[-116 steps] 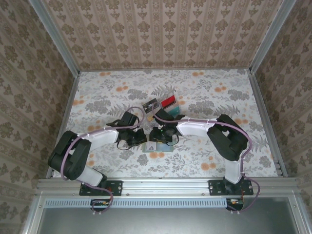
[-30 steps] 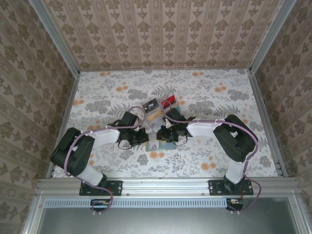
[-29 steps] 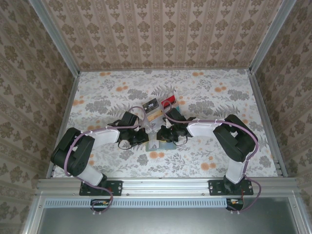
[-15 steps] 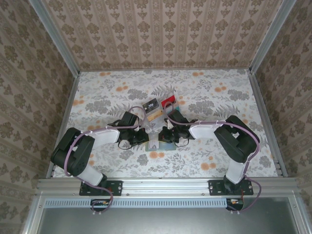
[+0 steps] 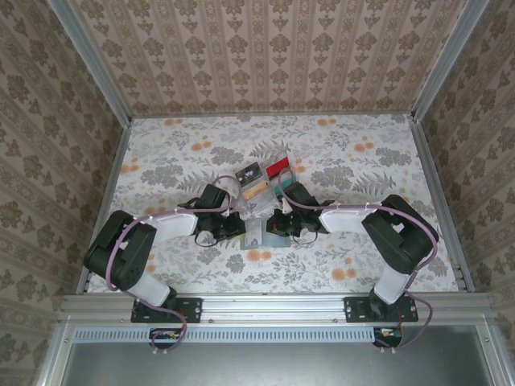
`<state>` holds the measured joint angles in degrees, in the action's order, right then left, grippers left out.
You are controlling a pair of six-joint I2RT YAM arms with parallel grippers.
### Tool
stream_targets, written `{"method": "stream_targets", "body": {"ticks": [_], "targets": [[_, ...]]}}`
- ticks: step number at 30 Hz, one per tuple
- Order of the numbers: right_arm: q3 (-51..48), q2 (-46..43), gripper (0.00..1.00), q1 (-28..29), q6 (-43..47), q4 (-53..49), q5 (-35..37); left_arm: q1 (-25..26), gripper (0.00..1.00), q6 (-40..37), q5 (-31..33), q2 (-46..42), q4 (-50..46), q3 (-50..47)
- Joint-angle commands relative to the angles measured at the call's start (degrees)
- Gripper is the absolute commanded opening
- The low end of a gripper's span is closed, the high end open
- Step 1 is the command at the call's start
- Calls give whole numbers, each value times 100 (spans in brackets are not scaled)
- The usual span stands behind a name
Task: Take the credit cards out of the card holder
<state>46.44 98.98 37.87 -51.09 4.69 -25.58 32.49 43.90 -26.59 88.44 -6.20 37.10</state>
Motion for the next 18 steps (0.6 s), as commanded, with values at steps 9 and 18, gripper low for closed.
{"method": "stream_targets", "body": {"ticks": [9, 18], "targets": [[327, 297, 20, 1, -219, -55, -514, -25, 9, -100, 242, 201, -505, -152], [515, 546, 15, 9, -252, -344, -359, -32, 6, -101, 242, 213, -490, -168]]}}
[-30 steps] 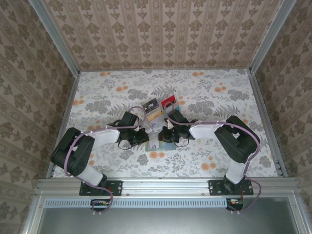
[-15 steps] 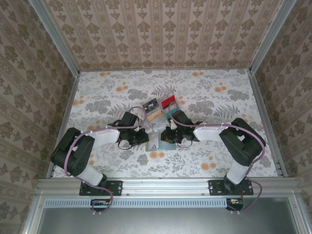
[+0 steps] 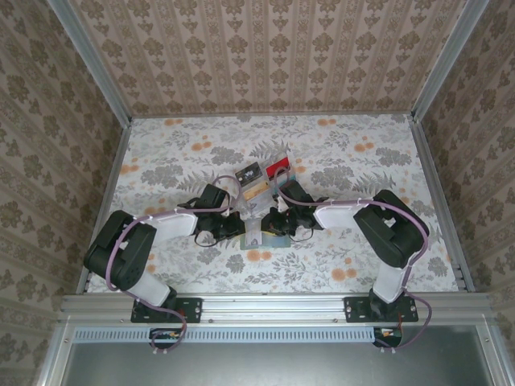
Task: Take the credit cards out of the card holder
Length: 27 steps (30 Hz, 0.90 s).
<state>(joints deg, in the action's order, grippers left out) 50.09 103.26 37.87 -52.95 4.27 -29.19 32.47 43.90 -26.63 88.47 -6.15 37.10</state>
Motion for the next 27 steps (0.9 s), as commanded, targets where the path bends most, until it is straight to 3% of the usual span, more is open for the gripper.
{"method": "stream_targets", "body": {"ticks": [1, 8, 20, 27], "targets": [[155, 116, 15, 10, -52, -350, 59, -26, 6, -89, 246, 223, -488, -169], [167, 121, 17, 18, 13, -417, 115, -30, 5, -83, 242, 264, -458, -195], [-99, 247, 18, 23, -237, 924, -497, -12, 5, -4, -43, 331, -148, -292], [-108, 202, 17, 87, -143, 1106, -629, 26, 6, -25, -87, 338, -119, -300]]}}
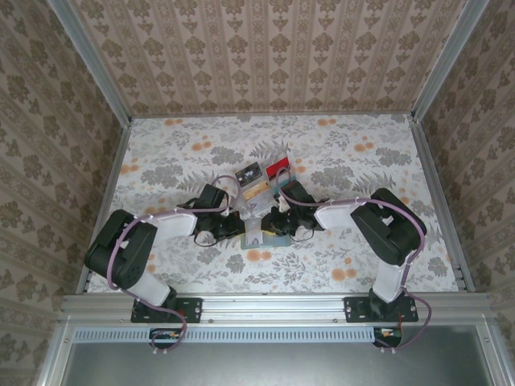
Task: Take the credit cards out of the card holder
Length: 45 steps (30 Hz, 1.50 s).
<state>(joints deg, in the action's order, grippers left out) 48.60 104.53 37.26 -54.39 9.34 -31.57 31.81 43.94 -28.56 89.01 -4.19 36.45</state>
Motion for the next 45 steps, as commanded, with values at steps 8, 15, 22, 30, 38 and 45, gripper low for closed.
{"method": "stream_targets", "body": {"ticks": [8, 15, 22, 30, 38, 45], "targets": [[99, -253, 0, 256, 339, -250, 219, 97, 10, -94, 134, 194, -443, -123], [-158, -666, 0, 223, 342, -337, 532, 39, 16, -228, 233, -193, -751, 41], [-333, -716, 0, 142, 303, -263, 542, 9, 17, -277, 165, -359, -740, 99], [-439, -794, 0, 54, 326, -350, 683, 0, 14, -283, 133, -356, -704, 115], [22, -471, 15, 174, 500, -547, 158, 0, 12, -304, 122, -245, -720, 170], [285, -122, 20, 194, 421, -704, 198, 17, 12, -289, 148, -59, -756, 144]]}}
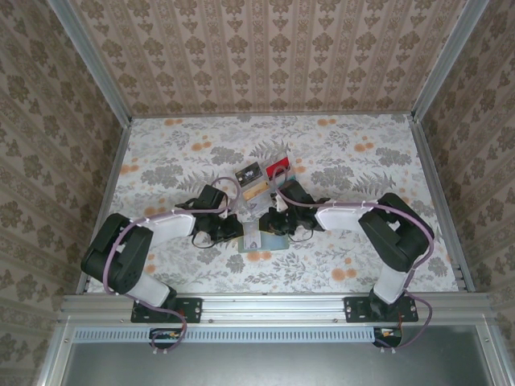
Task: Take the credit cards out of the card holder
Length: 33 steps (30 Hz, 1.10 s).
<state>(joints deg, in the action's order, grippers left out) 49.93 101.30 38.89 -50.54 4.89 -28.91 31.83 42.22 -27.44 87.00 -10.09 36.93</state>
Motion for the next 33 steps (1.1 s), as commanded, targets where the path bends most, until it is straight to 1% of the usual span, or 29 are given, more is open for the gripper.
{"method": "stream_targets", "body": {"ticks": [1, 6, 10, 16, 19, 23, 28, 33], "targets": [[170, 256, 20, 30, 13, -275, -72, 7, 11, -135, 56, 165, -177, 100], [184, 360, 20, 29, -11, -356, 15, -2, 11, -148, 133, 254, -227, 78], [162, 422, 19, 30, -12, -249, -98, -2, 10, -147, 114, 300, -184, 45], [116, 558, 13, 37, -84, 307, -521, 16, 10, -136, -26, 386, -46, 25], [96, 560, 10, 39, -107, 482, -591, 16, 10, -148, -55, 417, -37, 10], [-7, 426, 0, 30, -86, 466, -473, 0, 11, -152, 9, 367, -111, 9], [-198, 18, 0, -29, 89, 341, -224, -63, 17, -214, 149, 222, -301, 42], [-432, -245, 0, -195, 223, 205, -89, -182, 18, -242, 196, 82, -380, -17]]}}
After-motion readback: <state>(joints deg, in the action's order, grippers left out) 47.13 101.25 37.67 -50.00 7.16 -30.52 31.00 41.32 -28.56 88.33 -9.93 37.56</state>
